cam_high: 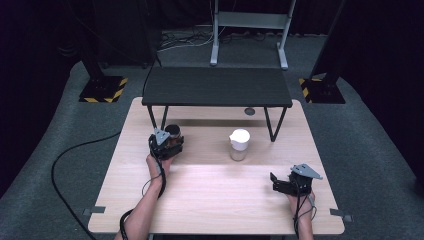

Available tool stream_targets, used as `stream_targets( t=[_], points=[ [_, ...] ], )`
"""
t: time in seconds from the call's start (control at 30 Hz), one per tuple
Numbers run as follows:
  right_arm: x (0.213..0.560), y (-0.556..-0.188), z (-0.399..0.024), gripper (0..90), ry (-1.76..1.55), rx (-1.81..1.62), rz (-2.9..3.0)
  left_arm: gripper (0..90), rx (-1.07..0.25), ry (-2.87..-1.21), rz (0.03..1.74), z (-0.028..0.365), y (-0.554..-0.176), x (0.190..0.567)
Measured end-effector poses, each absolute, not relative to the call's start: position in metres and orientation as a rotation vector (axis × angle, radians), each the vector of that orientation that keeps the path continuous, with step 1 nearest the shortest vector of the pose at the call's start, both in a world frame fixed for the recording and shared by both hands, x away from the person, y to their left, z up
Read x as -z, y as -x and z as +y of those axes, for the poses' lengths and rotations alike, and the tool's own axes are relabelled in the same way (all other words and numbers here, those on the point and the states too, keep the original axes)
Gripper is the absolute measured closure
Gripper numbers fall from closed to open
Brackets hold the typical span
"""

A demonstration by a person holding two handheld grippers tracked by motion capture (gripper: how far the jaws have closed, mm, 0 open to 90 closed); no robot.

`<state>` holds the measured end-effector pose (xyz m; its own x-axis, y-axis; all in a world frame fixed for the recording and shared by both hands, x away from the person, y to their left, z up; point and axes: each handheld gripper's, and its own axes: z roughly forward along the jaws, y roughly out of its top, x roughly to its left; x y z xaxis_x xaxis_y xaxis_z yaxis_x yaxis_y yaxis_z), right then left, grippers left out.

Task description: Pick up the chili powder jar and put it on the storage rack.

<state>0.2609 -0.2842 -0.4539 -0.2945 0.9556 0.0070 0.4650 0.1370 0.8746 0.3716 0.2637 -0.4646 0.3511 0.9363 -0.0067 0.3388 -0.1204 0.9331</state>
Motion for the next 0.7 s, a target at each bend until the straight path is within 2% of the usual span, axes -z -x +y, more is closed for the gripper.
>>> stream_targets(
  t=[0.7],
  points=[
    [0.453, -0.262, -0.284, 0.6, -1.362, -1.083, 1.848, 31.8, -0.752, -1.680, 1.108, 0.276, -0.350, 0.435]
  ],
)
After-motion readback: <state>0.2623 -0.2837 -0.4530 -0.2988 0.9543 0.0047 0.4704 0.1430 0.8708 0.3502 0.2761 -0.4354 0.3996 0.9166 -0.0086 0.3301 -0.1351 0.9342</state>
